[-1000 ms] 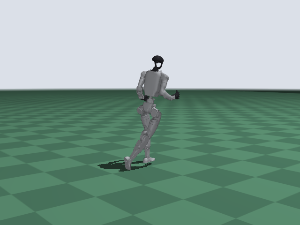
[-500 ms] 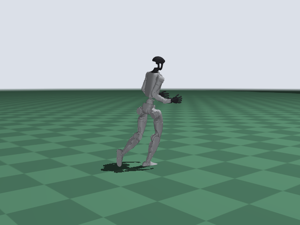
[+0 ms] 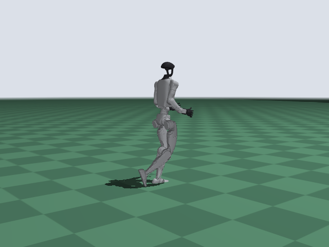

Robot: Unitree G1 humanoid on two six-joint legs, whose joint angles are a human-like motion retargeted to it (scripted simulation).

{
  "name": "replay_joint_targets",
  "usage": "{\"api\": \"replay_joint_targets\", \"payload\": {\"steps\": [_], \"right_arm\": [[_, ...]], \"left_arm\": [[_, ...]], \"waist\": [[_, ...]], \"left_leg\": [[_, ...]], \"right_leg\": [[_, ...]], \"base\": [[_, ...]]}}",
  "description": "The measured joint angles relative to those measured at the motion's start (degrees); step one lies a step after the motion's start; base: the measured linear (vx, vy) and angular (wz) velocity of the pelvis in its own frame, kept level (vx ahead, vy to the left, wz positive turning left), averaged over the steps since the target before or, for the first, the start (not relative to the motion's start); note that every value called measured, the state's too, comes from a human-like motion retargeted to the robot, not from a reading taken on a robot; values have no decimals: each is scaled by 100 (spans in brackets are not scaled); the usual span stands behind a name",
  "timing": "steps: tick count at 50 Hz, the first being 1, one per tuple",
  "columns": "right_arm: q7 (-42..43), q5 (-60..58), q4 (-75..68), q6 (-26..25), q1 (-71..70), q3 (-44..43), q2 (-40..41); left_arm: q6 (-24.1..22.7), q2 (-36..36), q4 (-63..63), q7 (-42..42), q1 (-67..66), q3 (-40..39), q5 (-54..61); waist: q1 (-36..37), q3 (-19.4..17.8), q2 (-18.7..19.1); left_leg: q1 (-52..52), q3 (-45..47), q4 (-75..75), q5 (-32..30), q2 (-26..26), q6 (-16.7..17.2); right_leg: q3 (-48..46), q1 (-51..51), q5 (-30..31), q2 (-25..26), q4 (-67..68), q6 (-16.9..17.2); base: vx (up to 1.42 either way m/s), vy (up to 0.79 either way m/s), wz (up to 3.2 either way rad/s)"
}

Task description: Walk run

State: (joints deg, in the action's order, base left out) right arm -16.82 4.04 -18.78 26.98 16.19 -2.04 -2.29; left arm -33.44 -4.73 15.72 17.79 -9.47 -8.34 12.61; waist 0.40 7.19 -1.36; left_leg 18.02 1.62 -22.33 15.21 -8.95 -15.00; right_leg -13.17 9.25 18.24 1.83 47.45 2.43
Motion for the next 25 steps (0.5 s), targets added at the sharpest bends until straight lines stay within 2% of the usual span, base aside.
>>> {"api": "replay_joint_targets", "payload": {"steps": [3,5,8,10,12,13,15,17,18,20,22,25], "right_arm": [[-330,149,-43,95,519,-153,-324],[-352,180,-41,131,800,-339,-454],[-234,217,25,185,1114,-542,-527],[-153,198,89,184,1171,-664,-478],[-40,142,162,157,1086,-752,-383],[42,95,193,144,996,-788,-319],[256,0,200,149,824,-771,-155],[580,84,7,217,675,-473,7],[683,296,-180,269,395,-557,106],[422,848,-393,153,-104,-707,271],[195,1264,-234,137,-429,-383,299],[216,1498,159,332,-774,-151,55]], "left_arm": [[67,9,-507,-185,387,341,739],[38,216,-806,-264,491,605,826],[48,658,-1167,-210,451,795,655],[99,942,-1330,-180,389,870,508],[252,1152,-1413,-128,333,892,386],[374,1210,-1447,-44,312,871,314],[554,1229,-1425,314,155,715,99],[482,1033,-1002,894,-289,245,-264],[468,884,-677,1147,-395,104,-404],[492,254,-48,1045,-610,170,-411],[565,-167,216,1186,-960,175,615],[1063,-407,525,1477,-1382,115,1991]], "waist": [[-124,-35,115],[-500,-28,259],[-1129,3,330],[-1426,-20,335],[-1486,-72,305],[-1549,-124,186],[-1672,-148,-41],[-1244,-88,-50],[-1100,-96,-39],[-971,-48,-191],[-898,-37,-293],[-679,-162,-329]], "left_leg": [[-723,-201,663,-578,-169,0],[-1169,-450,991,-1188,-207,116],[-1760,-787,1189,-2117,-222,333],[-2169,-815,1260,-2659,-126,426],[-2477,-645,1071,-3123,-8,558],[-2588,-634,797,-3390,-91,622],[-2524,-599,-152,-4099,-231,910],[-2051,239,-1650,-4522,41,938],[-1643,337,-2452,-4522,275,853],[-940,581,-3222,-3721,264,418],[-429,920,-3341,-2798,269,86],[274,1019,-2595,-1757,-20,39]], "right_leg": [[77,766,-1192,-488,-468,-223],[-180,1128,-1512,-838,-1268,-118],[-106,1459,-1900,-909,-2908,-67],[494,1549,-2350,-753,-3847,-4],[860,1557,-2407,-834,-4191,213],[858,1520,-1970,-956,-4128,294],[800,1409,-1449,-1062,-3667,152],[1054,1270,-2135,-649,-2851,-258],[832,1250,-2382,-776,-2599,-185],[693,923,-2694,-1013,-2578,-101],[649,537,-2767,-1014,-2786,-183],[305,-126,-2340,-915,-3410,-123]], "base": [[119,-23,91],[122,-27,207],[124,-46,210],[115,-52,151],[116,-59,89],[123,-66,92],[130,-72,51],[150,-83,-59],[117,-57,37],[99,-35,72],[102,-18,34],[98,-18,58]]}}
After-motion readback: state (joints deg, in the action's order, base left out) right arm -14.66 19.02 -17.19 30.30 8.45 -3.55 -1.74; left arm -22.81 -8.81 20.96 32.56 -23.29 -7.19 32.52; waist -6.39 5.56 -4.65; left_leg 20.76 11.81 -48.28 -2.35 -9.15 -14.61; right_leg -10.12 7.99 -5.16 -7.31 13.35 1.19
